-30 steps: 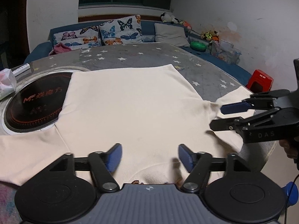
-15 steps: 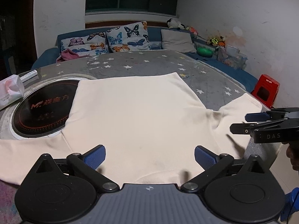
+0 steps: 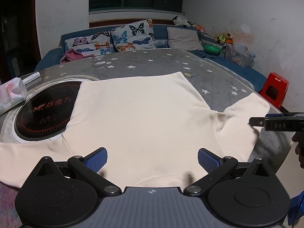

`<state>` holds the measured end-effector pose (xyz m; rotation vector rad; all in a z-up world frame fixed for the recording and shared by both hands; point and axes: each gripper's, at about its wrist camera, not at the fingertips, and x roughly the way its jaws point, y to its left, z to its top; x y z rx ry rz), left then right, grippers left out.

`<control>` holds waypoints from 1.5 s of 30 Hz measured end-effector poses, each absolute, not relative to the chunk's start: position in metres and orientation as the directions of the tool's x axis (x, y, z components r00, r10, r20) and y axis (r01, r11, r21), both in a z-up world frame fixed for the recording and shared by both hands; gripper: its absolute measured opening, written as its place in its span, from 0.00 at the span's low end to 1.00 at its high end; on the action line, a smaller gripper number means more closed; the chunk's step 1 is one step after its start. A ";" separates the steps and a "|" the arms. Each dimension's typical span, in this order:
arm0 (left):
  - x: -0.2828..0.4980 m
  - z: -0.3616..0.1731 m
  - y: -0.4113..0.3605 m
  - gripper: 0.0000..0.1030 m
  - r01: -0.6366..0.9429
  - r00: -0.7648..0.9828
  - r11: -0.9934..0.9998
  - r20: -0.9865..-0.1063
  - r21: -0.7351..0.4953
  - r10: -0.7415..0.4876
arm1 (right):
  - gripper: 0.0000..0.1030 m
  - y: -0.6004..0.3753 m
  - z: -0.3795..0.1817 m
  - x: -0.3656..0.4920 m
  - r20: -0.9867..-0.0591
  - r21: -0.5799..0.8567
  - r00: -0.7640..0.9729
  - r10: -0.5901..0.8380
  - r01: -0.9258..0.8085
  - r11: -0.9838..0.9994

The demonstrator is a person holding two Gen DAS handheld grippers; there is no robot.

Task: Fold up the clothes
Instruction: 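Move the right gripper to the sleeve cuff and close on it, then lift the sleeve with the right gripper, fold it across the body, release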

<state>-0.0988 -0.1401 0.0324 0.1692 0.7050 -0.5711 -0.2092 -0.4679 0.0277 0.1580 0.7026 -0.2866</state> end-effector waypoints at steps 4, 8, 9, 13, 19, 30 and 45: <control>-0.099 0.033 -0.142 1.00 0.548 0.617 0.836 -0.655 -0.039 -0.435 | 0.68 -0.486 0.025 -0.210 -0.653 0.048 0.716 -0.248 0.366 0.929; -0.098 0.033 -0.144 1.00 0.545 0.617 0.837 -0.657 -0.040 -0.434 | 0.66 -0.506 0.022 -0.209 -0.650 0.065 0.708 -0.276 0.414 0.908; -0.098 0.032 -0.145 1.00 0.544 0.617 0.838 -0.658 -0.040 -0.431 | 0.64 -0.509 0.021 -0.209 -0.648 0.069 0.709 -0.279 0.420 0.905; -0.097 0.031 -0.148 1.00 0.540 0.613 0.841 -0.666 -0.041 -0.426 | 0.59 -0.518 0.020 -0.205 -0.642 0.075 0.710 -0.290 0.434 0.898; -0.097 0.030 -0.150 1.00 0.541 0.611 0.840 -0.670 -0.035 -0.421 | 0.45 -0.529 0.019 -0.201 -0.630 0.070 0.708 -0.320 0.462 0.884; -0.096 0.027 -0.155 1.00 0.543 0.601 0.839 -0.686 -0.025 -0.410 | 0.23 -0.537 0.018 -0.197 -0.615 0.061 0.711 -0.339 0.473 0.879; -0.098 0.022 -0.160 1.00 0.549 0.585 0.836 -0.709 -0.011 -0.394 | 0.08 -0.533 0.059 -0.219 -0.552 0.218 0.812 -0.192 0.363 0.906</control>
